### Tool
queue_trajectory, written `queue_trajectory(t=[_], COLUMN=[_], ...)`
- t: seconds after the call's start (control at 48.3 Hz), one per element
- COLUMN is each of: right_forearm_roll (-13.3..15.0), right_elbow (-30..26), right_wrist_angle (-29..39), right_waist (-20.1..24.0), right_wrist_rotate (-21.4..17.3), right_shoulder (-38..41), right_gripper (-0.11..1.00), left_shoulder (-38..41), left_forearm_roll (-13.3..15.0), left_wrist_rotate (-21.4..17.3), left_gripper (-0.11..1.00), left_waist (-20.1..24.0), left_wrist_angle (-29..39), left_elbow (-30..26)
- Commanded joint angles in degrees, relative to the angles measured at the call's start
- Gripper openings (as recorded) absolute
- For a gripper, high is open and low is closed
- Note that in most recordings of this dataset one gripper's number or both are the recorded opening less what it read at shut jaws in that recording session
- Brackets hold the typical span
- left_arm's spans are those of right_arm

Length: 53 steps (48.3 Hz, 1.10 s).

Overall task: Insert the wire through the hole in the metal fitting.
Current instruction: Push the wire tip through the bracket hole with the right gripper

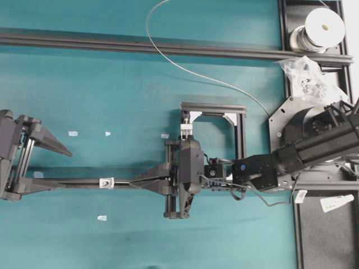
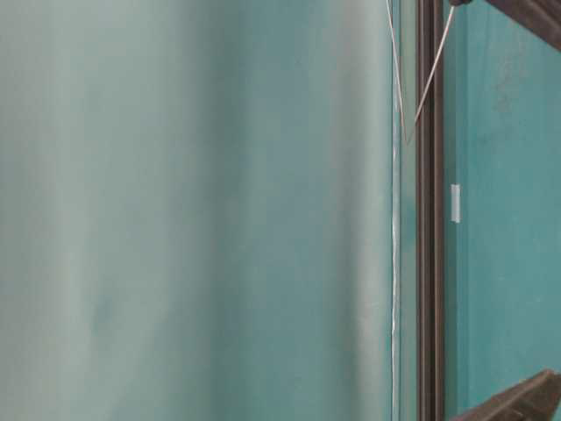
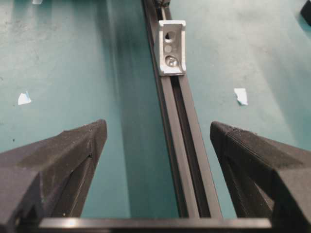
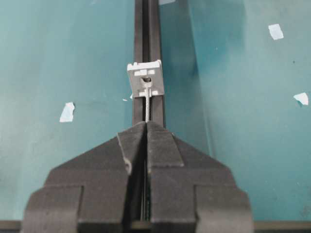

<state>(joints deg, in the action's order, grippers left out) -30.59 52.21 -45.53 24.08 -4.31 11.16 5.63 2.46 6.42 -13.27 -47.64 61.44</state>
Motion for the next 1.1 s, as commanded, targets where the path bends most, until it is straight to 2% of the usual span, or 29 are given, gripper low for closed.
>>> queue_trajectory(t=[0.0, 1.076], right_forearm_roll=[-0.1, -0.1], right_elbow=[-0.9, -4.3], right_wrist_angle=[-0.4, -0.2], right_waist=[0.3, -1.2], right_wrist_rotate=[0.1, 0.2], right_shoulder=[-0.7, 1.4], right_gripper=[-0.01, -0.01], left_shoulder=[-0.5, -0.4], left_forearm_roll=[0.1, 0.1], left_wrist_rotate=[0.0, -0.1], left_gripper=[0.75, 0.75], left_waist=[-0.2, -0.2], left_wrist_angle=[-0.5, -0.4], left_elbow=[-0.7, -1.1])
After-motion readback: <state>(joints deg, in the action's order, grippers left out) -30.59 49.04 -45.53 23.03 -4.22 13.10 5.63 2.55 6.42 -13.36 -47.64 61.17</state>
